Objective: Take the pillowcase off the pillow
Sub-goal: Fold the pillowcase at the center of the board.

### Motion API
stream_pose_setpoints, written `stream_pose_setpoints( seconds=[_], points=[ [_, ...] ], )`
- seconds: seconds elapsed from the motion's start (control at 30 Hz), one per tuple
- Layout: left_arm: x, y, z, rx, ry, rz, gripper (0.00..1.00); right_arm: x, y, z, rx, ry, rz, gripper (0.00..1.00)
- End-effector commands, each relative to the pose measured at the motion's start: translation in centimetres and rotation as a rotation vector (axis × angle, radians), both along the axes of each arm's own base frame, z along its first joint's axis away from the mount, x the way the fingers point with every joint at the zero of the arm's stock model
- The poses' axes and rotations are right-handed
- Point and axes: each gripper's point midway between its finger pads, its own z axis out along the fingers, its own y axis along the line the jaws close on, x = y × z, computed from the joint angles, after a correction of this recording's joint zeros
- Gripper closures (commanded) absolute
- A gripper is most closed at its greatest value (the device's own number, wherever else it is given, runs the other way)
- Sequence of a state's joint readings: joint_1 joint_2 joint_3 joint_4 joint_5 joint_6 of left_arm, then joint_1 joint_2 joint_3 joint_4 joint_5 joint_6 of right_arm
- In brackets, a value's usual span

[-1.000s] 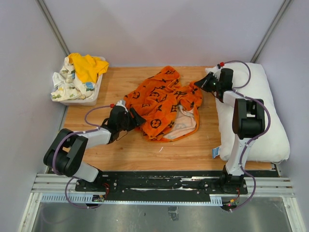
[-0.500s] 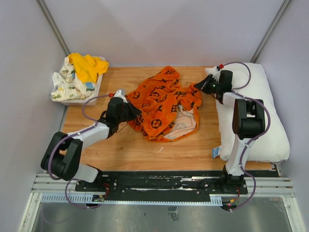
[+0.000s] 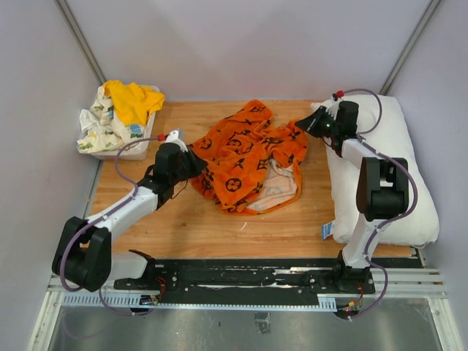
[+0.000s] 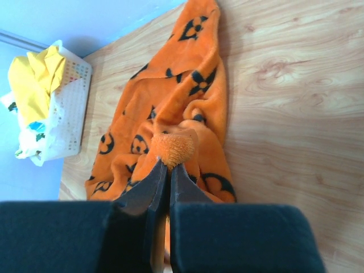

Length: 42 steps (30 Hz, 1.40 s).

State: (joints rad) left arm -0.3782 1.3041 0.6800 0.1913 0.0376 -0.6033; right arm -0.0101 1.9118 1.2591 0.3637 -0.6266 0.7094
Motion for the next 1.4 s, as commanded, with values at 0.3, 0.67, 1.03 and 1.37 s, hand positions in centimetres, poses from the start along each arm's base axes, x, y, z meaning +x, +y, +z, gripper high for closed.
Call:
stream_pose_setpoints(
  seconds=[0.3, 0.67, 1.03, 1.37],
  points=[
    [-0.3, 12.2, 30.6, 0.065, -0.617, 0.348, 1.00, -12.1, -2.1, 27.9, -0.159, -0.570, -0.114, 0.99],
    [-18.1, 15.1, 51.7, -0.041, -1.152, 0.384, 1.00, -30.0, -6.3, 48.8, -0.258, -1.088, -0.414, 0.99],
    [-21.9, 15.1, 58.4, -0.031, -1.226, 0.348, 1.00, -35.5, -6.4, 54.9, -0.221, -1.194, -0.444, 0.99],
    [-13.6, 15.7, 57.3, 0.067, -1.118, 0.443, 1.00, -24.2, -6.0, 51.8, -0.231, -0.998, -0.390, 0.99]
  ],
)
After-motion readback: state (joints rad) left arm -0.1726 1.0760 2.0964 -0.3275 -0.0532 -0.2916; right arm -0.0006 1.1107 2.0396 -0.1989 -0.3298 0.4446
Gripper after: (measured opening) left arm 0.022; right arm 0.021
